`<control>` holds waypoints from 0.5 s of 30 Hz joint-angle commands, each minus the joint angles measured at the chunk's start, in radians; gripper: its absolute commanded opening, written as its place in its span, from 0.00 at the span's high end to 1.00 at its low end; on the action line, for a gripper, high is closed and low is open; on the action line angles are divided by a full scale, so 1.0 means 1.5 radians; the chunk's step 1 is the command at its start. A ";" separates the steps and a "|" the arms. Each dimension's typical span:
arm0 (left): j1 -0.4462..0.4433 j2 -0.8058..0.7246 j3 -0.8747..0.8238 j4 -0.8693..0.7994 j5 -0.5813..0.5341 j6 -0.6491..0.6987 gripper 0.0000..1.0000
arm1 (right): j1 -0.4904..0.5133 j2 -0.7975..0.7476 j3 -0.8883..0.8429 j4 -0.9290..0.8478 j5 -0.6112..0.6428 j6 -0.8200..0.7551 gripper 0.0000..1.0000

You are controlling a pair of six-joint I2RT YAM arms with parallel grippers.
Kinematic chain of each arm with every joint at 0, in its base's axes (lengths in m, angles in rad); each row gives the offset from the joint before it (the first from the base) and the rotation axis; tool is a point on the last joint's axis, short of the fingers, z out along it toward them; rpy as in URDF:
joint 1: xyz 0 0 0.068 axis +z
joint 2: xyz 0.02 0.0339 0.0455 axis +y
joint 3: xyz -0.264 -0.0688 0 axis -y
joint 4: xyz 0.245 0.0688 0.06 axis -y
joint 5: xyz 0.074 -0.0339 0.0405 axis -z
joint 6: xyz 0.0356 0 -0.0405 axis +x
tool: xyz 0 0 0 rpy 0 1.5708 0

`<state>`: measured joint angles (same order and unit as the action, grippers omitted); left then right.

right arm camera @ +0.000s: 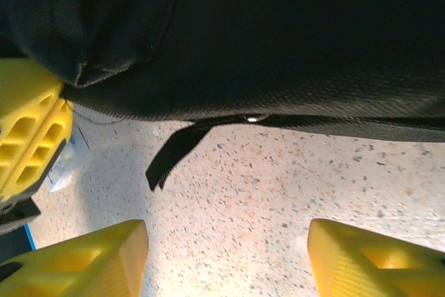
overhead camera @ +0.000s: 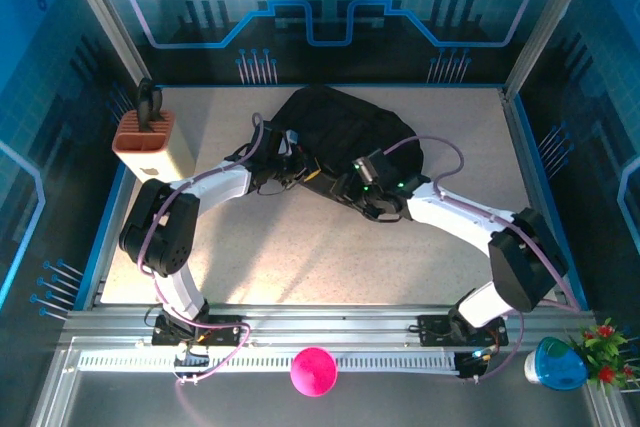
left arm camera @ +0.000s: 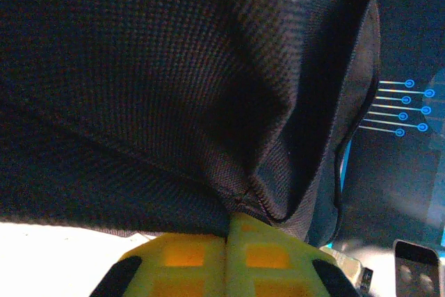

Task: Pack the student bag
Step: Zip the student bag at the center of the table.

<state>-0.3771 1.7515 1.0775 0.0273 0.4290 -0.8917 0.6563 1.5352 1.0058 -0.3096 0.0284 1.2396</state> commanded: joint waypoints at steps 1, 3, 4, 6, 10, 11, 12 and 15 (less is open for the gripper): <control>-0.011 -0.013 0.005 0.030 0.044 0.004 1.00 | 0.008 0.027 0.033 0.015 0.031 0.043 0.40; -0.011 -0.012 0.003 0.032 0.048 0.004 1.00 | 0.008 0.042 0.044 0.017 0.037 0.044 0.41; -0.011 -0.013 0.002 0.032 0.047 0.004 1.00 | 0.008 0.051 0.053 0.013 0.040 0.045 0.41; -0.011 -0.013 0.000 0.034 0.051 0.003 1.00 | 0.008 0.064 0.065 0.011 0.045 0.042 0.41; -0.011 -0.015 0.000 0.035 0.052 0.002 1.00 | 0.008 0.087 0.082 0.004 0.049 0.046 0.43; -0.011 -0.016 -0.002 0.035 0.052 0.003 1.00 | 0.008 0.089 0.084 0.001 0.048 0.047 0.45; -0.011 -0.016 -0.001 0.035 0.052 0.002 1.00 | 0.008 0.091 0.084 0.000 0.050 0.046 0.46; -0.011 -0.017 -0.001 0.036 0.052 0.002 1.00 | 0.008 0.089 0.081 -0.005 0.062 0.048 0.52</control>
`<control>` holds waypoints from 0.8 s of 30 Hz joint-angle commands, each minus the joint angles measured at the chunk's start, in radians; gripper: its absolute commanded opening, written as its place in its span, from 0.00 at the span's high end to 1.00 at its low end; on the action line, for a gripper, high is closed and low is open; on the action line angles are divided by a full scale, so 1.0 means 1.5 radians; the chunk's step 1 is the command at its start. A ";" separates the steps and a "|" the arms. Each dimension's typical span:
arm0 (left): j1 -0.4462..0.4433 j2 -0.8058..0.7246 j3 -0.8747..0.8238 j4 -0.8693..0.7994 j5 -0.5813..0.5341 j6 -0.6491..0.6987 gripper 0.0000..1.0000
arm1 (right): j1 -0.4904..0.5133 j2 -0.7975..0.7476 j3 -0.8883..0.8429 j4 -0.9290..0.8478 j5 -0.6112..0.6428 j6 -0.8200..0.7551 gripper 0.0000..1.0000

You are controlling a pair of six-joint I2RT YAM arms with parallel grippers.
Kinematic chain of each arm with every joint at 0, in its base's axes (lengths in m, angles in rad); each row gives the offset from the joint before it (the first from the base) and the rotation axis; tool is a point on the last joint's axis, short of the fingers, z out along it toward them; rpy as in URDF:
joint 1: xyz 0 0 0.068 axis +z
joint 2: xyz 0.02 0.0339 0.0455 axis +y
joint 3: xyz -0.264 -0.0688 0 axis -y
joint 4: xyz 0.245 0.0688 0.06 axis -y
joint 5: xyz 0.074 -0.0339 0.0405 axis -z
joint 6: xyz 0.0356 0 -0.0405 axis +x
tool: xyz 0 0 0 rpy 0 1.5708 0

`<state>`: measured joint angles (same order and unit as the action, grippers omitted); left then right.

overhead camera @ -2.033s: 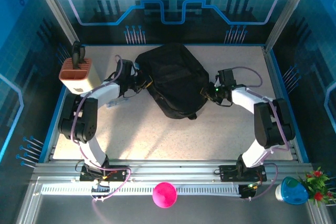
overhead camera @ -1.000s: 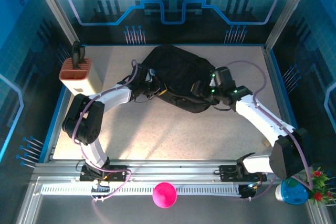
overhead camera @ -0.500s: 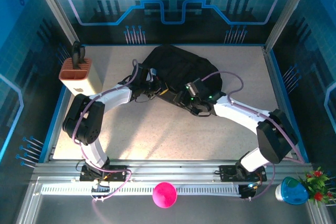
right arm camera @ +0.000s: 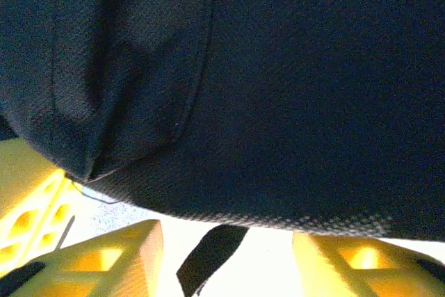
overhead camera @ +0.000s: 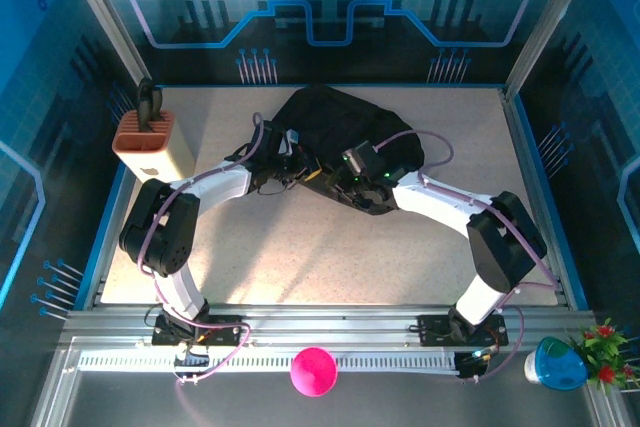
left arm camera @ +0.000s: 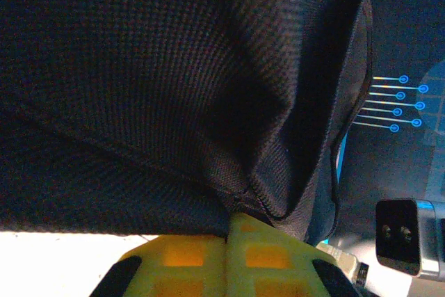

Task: Pack the student bag
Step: Zip the student bag at the center of the table.

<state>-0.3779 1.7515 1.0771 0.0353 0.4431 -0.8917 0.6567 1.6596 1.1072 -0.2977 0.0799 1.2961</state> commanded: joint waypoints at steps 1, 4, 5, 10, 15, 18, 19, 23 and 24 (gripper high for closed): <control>-0.011 -0.016 -0.001 0.030 0.042 0.001 1.00 | 0.007 0.004 0.011 -0.014 0.033 0.008 0.54; -0.011 -0.017 -0.001 0.030 0.042 0.001 1.00 | 0.008 0.000 0.011 -0.017 0.042 0.000 0.63; -0.010 -0.017 0.000 0.030 0.042 0.001 1.00 | 0.007 -0.001 0.011 -0.019 0.045 0.000 0.65; -0.011 -0.018 0.000 0.030 0.043 -0.001 1.00 | 0.002 0.004 0.015 -0.018 0.047 -0.012 0.72; -0.011 -0.020 -0.001 0.027 0.043 0.000 1.00 | -0.003 0.015 0.026 -0.017 0.039 -0.024 0.76; -0.011 -0.021 -0.001 0.025 0.040 0.000 1.00 | -0.003 0.014 0.026 -0.022 0.043 -0.032 0.85; -0.011 -0.021 -0.001 0.024 0.037 0.001 1.00 | -0.003 0.010 0.024 -0.026 0.047 -0.035 0.89; -0.008 -0.021 0.000 0.016 0.016 0.008 1.00 | -0.004 -0.027 -0.004 -0.039 0.073 -0.058 1.00; -0.007 -0.021 0.000 0.014 0.012 0.010 1.00 | -0.003 -0.040 -0.013 -0.043 0.079 -0.065 1.00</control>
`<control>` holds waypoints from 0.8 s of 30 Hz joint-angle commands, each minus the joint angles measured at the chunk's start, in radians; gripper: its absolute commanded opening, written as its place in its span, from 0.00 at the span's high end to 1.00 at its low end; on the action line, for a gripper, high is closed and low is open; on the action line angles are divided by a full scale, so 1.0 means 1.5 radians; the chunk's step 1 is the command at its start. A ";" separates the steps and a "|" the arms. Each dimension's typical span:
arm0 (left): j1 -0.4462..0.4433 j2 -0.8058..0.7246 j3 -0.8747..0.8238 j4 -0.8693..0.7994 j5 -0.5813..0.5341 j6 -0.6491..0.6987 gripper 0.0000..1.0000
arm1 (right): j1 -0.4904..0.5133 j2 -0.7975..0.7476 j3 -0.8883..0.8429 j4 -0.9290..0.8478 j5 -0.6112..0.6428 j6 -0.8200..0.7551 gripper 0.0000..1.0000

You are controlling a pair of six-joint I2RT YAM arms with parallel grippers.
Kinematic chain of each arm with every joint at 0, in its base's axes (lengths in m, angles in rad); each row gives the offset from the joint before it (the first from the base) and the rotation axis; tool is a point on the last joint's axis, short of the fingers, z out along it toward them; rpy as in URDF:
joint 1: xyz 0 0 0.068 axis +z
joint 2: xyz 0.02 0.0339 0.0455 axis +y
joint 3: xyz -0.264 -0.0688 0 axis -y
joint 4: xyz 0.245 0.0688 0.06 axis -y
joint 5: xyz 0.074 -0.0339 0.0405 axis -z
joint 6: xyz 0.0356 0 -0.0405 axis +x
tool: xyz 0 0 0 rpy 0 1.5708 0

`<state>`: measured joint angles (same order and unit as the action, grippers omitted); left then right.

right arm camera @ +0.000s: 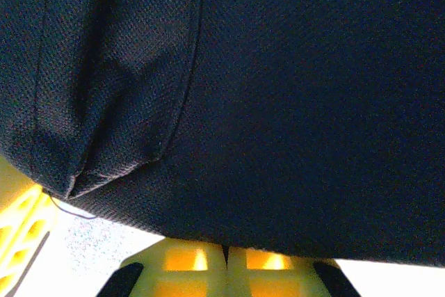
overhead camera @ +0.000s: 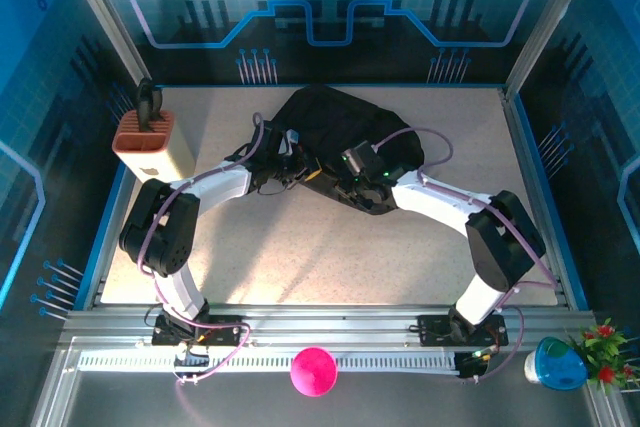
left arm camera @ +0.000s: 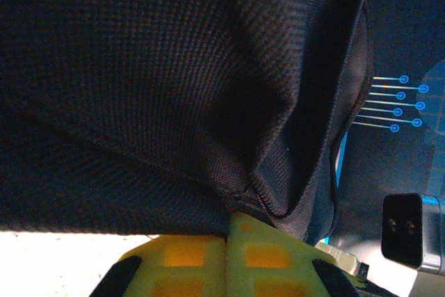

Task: Pack the student bag
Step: Zip the student bag at the center of the table.

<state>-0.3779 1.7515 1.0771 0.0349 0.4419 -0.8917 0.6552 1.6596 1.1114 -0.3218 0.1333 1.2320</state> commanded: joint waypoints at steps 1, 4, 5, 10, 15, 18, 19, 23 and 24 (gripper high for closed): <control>-0.005 -0.019 0.000 0.012 0.009 0.012 1.00 | -0.002 -0.055 -0.028 -0.034 0.051 -0.029 1.00; 0.000 -0.015 -0.003 0.016 0.004 0.011 1.00 | -0.002 -0.112 -0.072 -0.054 0.074 -0.045 1.00; 0.001 -0.014 -0.004 0.017 0.003 0.010 1.00 | -0.002 -0.131 -0.089 -0.060 0.082 -0.048 1.00; 0.007 -0.012 -0.004 0.020 -0.005 0.008 1.00 | -0.004 -0.206 -0.142 -0.096 0.107 -0.056 1.00; 0.011 -0.010 -0.003 0.019 -0.012 0.007 1.00 | -0.014 -0.244 -0.168 -0.120 0.104 -0.064 1.00; 0.015 -0.008 -0.004 0.017 -0.016 0.007 1.00 | -0.026 -0.255 -0.174 -0.140 0.099 -0.073 1.00; 0.017 -0.009 -0.004 0.017 -0.018 0.007 1.00 | -0.033 -0.260 -0.177 -0.146 0.099 -0.078 1.00; 0.025 -0.008 -0.006 0.014 -0.019 0.008 1.00 | -0.061 -0.284 -0.194 -0.161 0.103 -0.091 1.00; 0.026 -0.009 -0.007 0.015 -0.019 0.007 1.00 | -0.070 -0.290 -0.199 -0.162 0.103 -0.095 1.00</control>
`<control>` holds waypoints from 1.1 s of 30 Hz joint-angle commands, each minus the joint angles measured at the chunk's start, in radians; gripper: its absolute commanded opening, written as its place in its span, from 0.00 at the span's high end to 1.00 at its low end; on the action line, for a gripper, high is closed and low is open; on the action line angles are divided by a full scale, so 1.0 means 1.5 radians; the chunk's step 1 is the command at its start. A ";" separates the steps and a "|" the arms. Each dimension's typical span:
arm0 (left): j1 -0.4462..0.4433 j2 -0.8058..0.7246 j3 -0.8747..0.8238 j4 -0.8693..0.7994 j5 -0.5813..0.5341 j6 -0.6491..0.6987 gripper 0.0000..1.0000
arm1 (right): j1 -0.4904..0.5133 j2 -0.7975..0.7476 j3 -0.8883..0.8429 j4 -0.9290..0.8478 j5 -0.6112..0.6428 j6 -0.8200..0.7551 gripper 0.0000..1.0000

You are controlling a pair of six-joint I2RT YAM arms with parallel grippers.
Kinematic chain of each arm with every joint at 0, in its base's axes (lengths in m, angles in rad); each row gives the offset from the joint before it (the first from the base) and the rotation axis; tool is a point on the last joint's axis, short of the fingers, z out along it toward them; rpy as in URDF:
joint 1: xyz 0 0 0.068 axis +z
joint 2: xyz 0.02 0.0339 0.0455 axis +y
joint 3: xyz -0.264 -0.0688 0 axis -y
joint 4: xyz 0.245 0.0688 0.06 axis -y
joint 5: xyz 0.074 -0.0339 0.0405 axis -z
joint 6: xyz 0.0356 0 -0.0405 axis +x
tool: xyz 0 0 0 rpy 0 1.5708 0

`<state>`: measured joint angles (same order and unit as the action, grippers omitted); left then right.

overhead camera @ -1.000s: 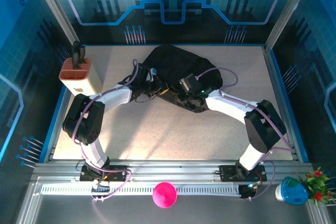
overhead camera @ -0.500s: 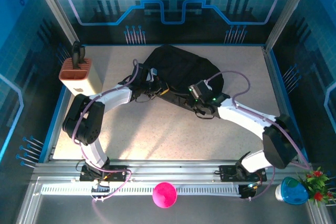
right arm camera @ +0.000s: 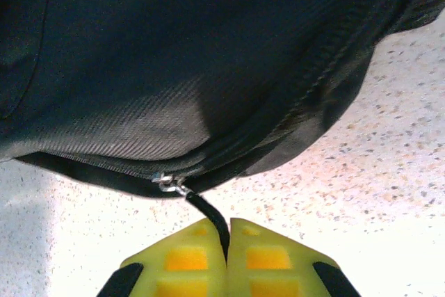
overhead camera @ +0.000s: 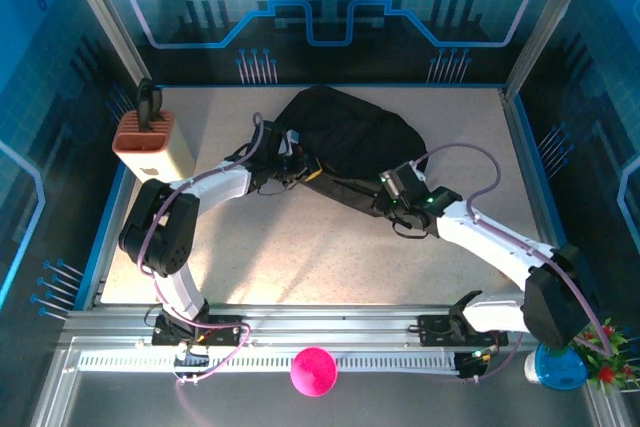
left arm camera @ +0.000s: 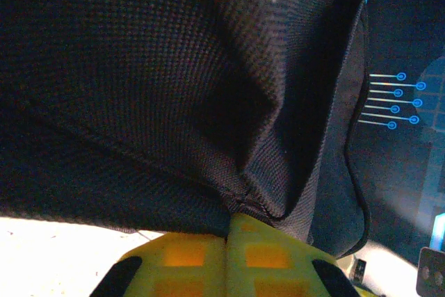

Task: Pack the student bag
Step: Zip the student bag at the center of the table.

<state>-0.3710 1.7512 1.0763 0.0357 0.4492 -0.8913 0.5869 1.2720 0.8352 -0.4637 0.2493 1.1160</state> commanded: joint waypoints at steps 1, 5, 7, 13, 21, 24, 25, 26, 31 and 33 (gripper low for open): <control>0.023 -0.008 -0.007 0.014 -0.025 0.008 1.00 | -0.032 -0.039 -0.019 -0.070 0.026 -0.021 1.00; 0.025 -0.007 -0.007 0.011 -0.025 0.008 1.00 | -0.060 -0.061 -0.025 -0.085 0.032 -0.039 1.00; 0.028 -0.006 -0.008 0.011 -0.025 0.008 1.00 | -0.073 -0.070 -0.023 -0.097 0.036 -0.047 1.00; 0.028 -0.003 -0.007 0.014 -0.022 0.006 1.00 | -0.100 -0.081 -0.028 -0.104 0.017 -0.061 1.00; 0.029 0.025 0.009 0.037 0.021 -0.004 1.00 | -0.074 -0.004 0.015 0.025 -0.181 -0.190 1.00; 0.029 0.031 0.016 0.039 0.030 -0.004 1.00 | -0.033 0.054 0.077 0.021 -0.195 -0.223 1.00; 0.028 0.032 0.018 0.040 0.033 -0.004 1.00 | -0.024 0.070 0.093 0.018 -0.198 -0.228 1.00; 0.028 0.032 0.019 0.038 0.031 -0.003 1.00 | -0.015 0.086 0.109 0.014 -0.197 -0.231 1.00; 0.041 0.027 0.023 0.004 -0.021 0.012 1.00 | -0.017 0.100 0.120 -0.014 -0.138 -0.202 1.00; 0.055 0.028 0.028 -0.006 -0.029 0.019 1.00 | -0.033 0.090 0.110 -0.032 -0.121 -0.191 1.00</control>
<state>-0.3256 1.7939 1.0771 0.0471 0.4683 -0.8879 0.5571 1.4235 0.9936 -0.4580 0.0185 0.8188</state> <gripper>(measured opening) 0.053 0.052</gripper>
